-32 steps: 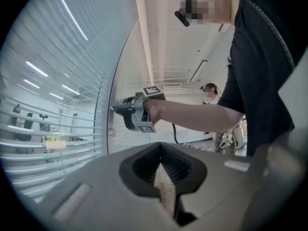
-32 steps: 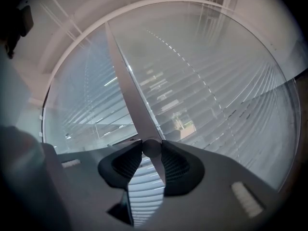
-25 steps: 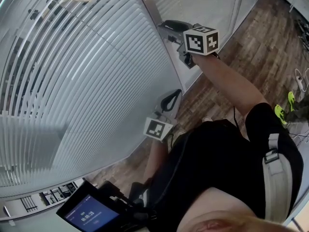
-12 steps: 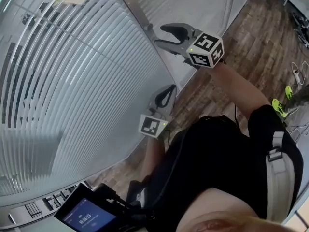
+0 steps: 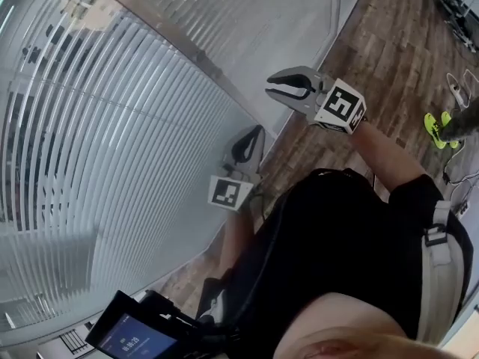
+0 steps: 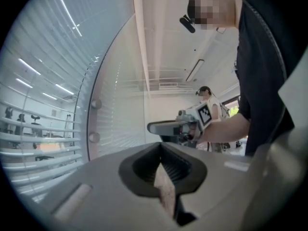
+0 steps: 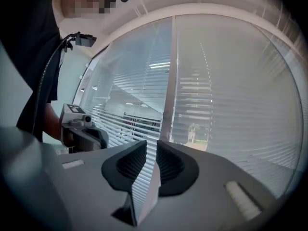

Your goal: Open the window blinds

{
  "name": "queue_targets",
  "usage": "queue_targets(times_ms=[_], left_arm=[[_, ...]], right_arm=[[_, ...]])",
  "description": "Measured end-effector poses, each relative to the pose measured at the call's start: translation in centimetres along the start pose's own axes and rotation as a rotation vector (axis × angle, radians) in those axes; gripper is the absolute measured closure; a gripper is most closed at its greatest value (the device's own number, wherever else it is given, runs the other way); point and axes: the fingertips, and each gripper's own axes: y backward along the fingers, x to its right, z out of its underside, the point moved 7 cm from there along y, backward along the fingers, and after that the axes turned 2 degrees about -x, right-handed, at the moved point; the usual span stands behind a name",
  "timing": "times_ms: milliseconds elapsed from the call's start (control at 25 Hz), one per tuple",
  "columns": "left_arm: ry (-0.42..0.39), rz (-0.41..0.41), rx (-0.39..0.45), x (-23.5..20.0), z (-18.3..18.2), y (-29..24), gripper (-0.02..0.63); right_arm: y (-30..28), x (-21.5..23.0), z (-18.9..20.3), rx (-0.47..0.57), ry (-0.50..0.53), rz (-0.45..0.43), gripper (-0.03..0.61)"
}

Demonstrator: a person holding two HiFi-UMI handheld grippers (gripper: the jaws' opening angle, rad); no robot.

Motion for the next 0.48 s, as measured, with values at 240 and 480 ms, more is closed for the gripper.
queue_targets(times_ms=[240, 480], left_arm=[[-0.010, 0.014, -0.012, 0.2, 1.1, -0.9, 0.611], [-0.023, 0.020, -0.035, 0.7, 1.3, -1.6, 0.611]], right_arm=[[5.1, -1.5, 4.1, -0.049, -0.039, 0.051, 0.571], [7.9, -3.6, 7.8, -0.089, -0.099, 0.041, 0.572]])
